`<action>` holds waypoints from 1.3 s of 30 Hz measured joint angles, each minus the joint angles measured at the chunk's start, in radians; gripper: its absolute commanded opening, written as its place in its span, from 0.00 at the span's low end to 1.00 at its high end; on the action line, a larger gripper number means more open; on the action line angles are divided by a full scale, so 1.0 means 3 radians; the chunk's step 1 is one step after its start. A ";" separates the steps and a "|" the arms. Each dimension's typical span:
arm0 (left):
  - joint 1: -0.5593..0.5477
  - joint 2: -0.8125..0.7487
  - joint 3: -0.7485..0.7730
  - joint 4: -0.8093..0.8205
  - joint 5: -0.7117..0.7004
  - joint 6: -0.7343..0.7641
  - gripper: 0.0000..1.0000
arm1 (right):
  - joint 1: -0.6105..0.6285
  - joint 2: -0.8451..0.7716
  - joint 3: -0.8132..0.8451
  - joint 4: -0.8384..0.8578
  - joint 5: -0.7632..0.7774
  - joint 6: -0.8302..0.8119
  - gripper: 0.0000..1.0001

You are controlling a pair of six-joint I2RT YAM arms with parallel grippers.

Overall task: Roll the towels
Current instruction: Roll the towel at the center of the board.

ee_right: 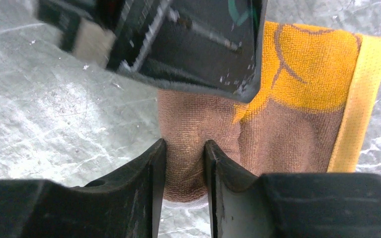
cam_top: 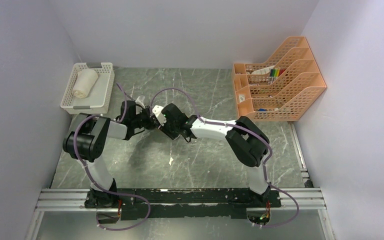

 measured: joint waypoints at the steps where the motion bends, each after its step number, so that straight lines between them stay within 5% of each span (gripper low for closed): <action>1: 0.0014 -0.0025 0.0006 -0.0019 -0.0006 -0.0014 0.30 | 0.0000 0.0000 0.0000 0.0000 -0.0005 0.0039 0.30; 14: 0.0347 -0.0884 0.0145 -0.0179 -0.0262 -0.0094 0.32 | -0.0683 -0.0108 -0.0324 0.0409 -0.1228 0.0989 0.27; 24: 0.0172 -0.0669 -0.0056 -0.0116 -0.0144 -0.0160 0.31 | -0.1108 0.0015 -0.0571 0.0996 -0.2174 0.1788 0.26; 39: -0.0112 -0.0196 0.0094 0.0005 -0.0094 -0.0172 0.31 | -0.1354 0.0342 -0.0306 0.1044 -0.2590 0.2022 0.32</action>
